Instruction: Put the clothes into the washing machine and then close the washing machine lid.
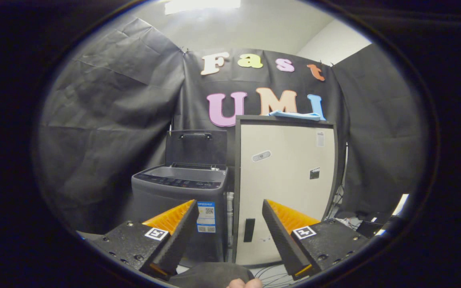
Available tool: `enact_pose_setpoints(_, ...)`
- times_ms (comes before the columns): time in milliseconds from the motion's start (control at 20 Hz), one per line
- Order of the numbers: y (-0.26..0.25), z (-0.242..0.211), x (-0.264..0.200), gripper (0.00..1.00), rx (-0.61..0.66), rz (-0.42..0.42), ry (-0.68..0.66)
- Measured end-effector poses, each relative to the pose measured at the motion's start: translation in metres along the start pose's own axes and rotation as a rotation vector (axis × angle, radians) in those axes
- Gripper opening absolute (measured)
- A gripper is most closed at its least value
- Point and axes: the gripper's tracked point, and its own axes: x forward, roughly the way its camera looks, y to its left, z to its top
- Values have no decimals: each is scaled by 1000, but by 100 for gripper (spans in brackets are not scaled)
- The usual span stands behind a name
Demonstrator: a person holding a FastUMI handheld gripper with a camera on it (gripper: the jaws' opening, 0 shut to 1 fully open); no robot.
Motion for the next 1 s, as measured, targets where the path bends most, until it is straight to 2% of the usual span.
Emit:
enact_pose_setpoints(450, 0, 6, 1, 97, -14, 1, -1)
enact_pose_setpoints(1000, -20, 62, 56, 97, -5, -19, 2)
